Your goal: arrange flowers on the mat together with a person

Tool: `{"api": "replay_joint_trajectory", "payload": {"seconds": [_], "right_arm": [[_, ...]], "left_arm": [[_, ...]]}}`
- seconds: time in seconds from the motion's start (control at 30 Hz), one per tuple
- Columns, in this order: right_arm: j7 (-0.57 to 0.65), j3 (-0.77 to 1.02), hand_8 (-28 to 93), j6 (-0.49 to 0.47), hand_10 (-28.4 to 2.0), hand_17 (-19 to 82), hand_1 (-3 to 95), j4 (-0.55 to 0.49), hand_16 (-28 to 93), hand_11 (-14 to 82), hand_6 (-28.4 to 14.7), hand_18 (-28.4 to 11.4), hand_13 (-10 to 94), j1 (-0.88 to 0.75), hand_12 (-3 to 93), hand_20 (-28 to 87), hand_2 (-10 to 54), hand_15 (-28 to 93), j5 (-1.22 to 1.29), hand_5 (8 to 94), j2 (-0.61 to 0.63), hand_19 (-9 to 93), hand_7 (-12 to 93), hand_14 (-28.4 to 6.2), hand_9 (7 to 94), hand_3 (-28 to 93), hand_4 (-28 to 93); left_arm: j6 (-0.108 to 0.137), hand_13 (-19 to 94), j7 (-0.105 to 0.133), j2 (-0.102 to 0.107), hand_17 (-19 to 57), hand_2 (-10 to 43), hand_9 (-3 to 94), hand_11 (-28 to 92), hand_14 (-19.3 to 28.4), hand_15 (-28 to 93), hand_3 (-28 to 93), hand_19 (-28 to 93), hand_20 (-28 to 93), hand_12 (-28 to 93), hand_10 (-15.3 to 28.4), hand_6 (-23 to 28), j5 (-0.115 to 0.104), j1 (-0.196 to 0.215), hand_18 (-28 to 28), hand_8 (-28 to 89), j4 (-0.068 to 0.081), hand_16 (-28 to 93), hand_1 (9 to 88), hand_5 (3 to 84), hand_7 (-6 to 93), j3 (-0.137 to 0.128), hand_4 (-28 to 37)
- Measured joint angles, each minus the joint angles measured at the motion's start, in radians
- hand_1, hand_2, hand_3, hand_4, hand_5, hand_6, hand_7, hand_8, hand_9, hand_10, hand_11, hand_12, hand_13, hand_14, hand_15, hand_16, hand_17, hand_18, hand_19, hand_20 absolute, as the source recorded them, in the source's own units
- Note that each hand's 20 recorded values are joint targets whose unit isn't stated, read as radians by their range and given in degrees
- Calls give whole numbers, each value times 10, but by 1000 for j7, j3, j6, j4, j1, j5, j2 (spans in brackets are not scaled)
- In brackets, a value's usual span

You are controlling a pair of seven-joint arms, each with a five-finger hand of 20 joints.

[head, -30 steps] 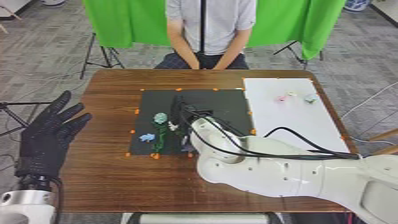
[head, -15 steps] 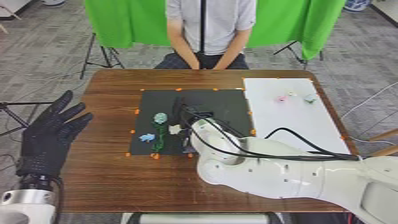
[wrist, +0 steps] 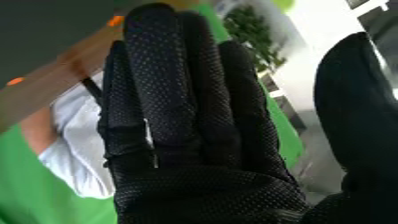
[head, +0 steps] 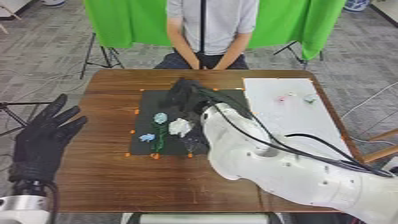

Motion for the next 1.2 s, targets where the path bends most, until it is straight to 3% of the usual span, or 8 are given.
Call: {"api": "replay_joint_trajectory", "payload": {"seconds": [0.13,0.27,0.37,0.47,0.63,1.03,1.2], "right_arm": [[-58,189,-116,-19,-198,200,283,-82,125,167,-20,-268,602,-117,147,50,-30,503,84,563,62,687,135,-180,621,707,-221],[-130,402,-117,-20,-202,176,269,-146,109,165,-27,-265,555,-271,145,56,-16,507,211,534,117,663,137,-188,585,718,-225],[-243,521,-117,58,-200,172,265,-185,104,168,-24,-263,552,-386,144,60,-14,509,368,535,175,656,138,-189,585,720,-225],[-341,619,-117,164,-199,170,262,-219,100,168,-21,-263,548,-499,143,64,-11,508,508,534,234,652,139,-189,584,720,-226],[-368,796,-118,173,-201,165,256,-230,97,165,-20,-263,535,-670,143,71,-7,502,595,529,273,643,139,-193,573,722,-228],[-389,893,-117,174,-203,163,247,-226,93,158,-18,-263,529,-831,141,85,-3,498,671,520,280,638,137,-200,561,728,-229],[-393,893,-116,174,-204,163,246,-226,92,158,-18,-262,529,-838,141,90,-2,498,679,519,280,637,136,-199,561,729,-229]], "left_arm": [[5,188,10,-1,-100,70,277,169,212,430,745,364,153,118,141,42,0,33,183,-84,-6,-48,201,307,95,-15,-254],[12,185,8,-6,-101,70,271,160,210,417,743,352,148,120,139,40,6,41,182,-82,-9,-44,198,305,93,-22,-258],[23,184,-5,-15,-101,71,272,159,210,415,743,351,149,125,139,39,26,44,182,-80,-12,-39,198,304,93,-29,-260],[27,184,-4,-19,-102,70,274,161,210,414,743,352,150,127,140,39,32,53,183,-80,-16,-37,194,304,93,-34,-262],[28,184,8,-19,-102,71,277,163,210,413,742,352,149,128,142,40,31,67,185,-80,-17,-35,193,304,93,-34,-265],[35,186,65,1,-99,71,276,159,211,408,744,355,146,128,142,39,-10,92,191,-79,-16,-35,188,303,92,-30,-271],[36,187,65,3,-98,72,277,162,211,411,745,357,146,129,142,40,-11,91,191,-79,-16,-33,189,302,91,-25,-270]]}}
